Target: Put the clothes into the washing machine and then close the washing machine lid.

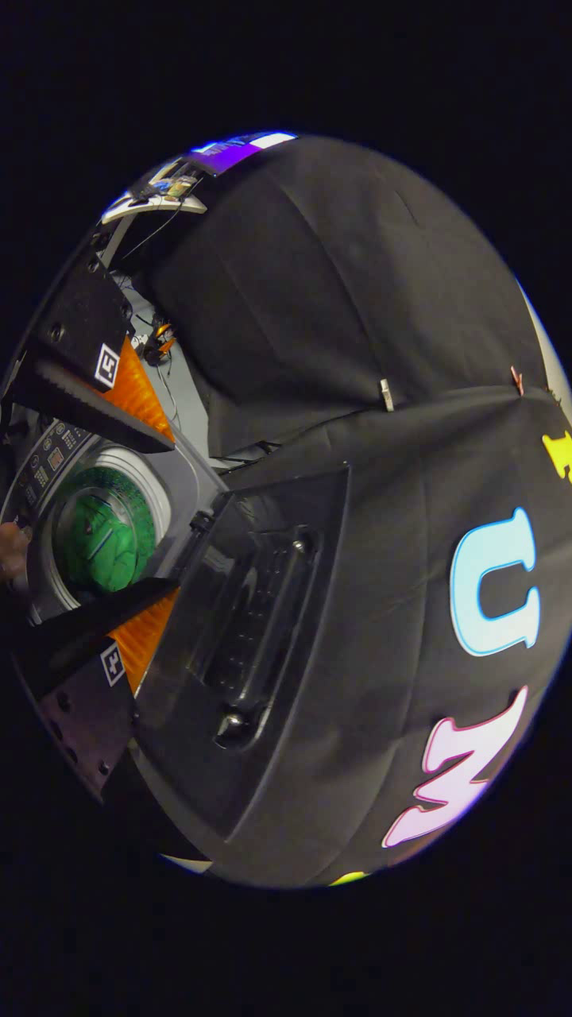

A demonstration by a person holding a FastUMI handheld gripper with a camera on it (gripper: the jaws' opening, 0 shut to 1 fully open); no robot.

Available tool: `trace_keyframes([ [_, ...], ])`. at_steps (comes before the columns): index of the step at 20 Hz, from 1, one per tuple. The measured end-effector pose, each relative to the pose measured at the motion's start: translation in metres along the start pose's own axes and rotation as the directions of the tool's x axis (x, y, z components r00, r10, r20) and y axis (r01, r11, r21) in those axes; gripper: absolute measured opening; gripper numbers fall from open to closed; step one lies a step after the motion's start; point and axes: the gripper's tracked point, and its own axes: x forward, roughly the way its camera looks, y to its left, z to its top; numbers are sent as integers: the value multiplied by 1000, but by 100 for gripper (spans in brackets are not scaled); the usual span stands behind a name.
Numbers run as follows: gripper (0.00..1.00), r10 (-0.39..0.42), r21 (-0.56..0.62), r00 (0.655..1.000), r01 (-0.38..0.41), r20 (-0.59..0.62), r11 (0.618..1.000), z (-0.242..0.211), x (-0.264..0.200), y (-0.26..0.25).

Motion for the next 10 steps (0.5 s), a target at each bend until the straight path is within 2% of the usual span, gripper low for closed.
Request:
trace_keyframes([
  [5, 100, -59, 42, 987, 53, 152, 998, 37, -9, -18],
  [7, 99, -106, 83, 967, 89, 233, 993, 59, -17, -34],
  [10, 99, -226, 147, 920, 187, 321, 971, 80, -31, -68],
])
